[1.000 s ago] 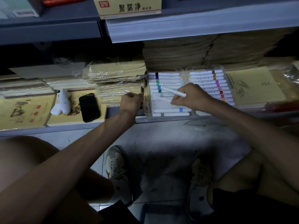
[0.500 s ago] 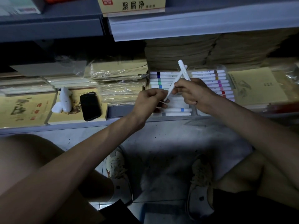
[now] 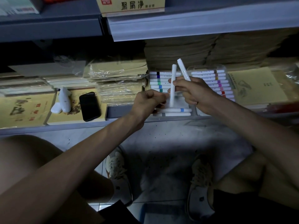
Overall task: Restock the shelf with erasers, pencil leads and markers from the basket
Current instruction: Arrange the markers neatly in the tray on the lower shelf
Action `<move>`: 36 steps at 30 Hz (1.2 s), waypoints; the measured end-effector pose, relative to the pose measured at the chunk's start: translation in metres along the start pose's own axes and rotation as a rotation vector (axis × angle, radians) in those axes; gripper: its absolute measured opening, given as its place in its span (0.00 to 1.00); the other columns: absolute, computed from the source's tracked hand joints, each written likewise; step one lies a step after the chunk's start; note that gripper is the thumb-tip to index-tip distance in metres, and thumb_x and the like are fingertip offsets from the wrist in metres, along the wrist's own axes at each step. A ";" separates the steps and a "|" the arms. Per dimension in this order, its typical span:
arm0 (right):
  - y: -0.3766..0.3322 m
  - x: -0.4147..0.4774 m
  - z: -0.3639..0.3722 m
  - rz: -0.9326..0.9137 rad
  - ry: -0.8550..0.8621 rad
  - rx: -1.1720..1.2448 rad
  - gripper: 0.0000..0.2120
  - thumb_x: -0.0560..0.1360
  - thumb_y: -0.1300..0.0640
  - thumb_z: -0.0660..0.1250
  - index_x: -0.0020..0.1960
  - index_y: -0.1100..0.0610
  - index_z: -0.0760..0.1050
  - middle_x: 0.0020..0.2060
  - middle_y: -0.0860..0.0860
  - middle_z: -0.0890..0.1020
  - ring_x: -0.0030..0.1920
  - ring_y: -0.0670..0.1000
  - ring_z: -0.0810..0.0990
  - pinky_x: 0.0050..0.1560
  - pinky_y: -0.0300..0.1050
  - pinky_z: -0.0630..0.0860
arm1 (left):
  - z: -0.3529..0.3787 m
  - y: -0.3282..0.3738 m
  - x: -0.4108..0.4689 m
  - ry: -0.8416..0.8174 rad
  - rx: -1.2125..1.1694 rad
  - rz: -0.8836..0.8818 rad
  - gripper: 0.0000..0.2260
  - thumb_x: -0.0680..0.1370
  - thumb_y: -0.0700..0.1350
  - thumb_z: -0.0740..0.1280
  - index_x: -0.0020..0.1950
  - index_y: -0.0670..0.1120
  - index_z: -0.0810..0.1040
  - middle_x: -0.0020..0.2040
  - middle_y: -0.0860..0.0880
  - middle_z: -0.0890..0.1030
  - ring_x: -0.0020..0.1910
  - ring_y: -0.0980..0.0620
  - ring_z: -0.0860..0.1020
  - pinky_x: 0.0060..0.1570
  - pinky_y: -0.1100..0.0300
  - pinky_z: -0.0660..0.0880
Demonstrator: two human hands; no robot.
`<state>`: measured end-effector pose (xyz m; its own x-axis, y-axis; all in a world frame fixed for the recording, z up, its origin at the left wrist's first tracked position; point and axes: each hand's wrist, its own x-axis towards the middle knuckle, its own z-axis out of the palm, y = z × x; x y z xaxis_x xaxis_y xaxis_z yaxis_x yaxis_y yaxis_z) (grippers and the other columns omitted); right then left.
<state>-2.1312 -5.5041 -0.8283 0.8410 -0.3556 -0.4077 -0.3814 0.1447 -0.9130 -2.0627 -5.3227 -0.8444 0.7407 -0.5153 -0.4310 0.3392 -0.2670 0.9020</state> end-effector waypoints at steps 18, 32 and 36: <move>0.017 0.007 -0.011 -0.227 0.011 -0.717 0.10 0.65 0.55 0.83 0.45 0.51 0.86 0.35 0.45 0.87 0.39 0.43 0.86 0.51 0.47 0.83 | -0.014 0.004 0.021 0.121 0.013 -0.094 0.07 0.78 0.44 0.75 0.49 0.40 0.86 0.37 0.50 0.87 0.27 0.57 0.79 0.31 0.61 0.69; 0.036 0.011 -0.004 -0.429 0.083 -1.177 0.10 0.73 0.48 0.77 0.50 0.52 0.84 0.45 0.48 0.83 0.47 0.53 0.81 0.48 0.50 0.78 | -0.022 -0.012 0.027 0.228 0.118 -0.182 0.11 0.77 0.45 0.76 0.53 0.41 0.78 0.44 0.43 0.81 0.37 0.49 0.77 0.31 0.63 0.71; 0.036 0.013 -0.003 -0.414 0.102 -1.119 0.09 0.71 0.50 0.79 0.49 0.52 0.85 0.44 0.45 0.85 0.44 0.49 0.82 0.45 0.47 0.77 | -0.020 -0.021 0.028 0.162 0.074 -0.237 0.19 0.74 0.46 0.79 0.59 0.35 0.82 0.47 0.41 0.86 0.42 0.47 0.80 0.36 0.57 0.74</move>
<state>-2.1354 -5.5061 -0.8660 0.9637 -0.2644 -0.0371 -0.2538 -0.8639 -0.4351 -2.0371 -5.3150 -0.8754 0.7310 -0.2967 -0.6146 0.4745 -0.4263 0.7702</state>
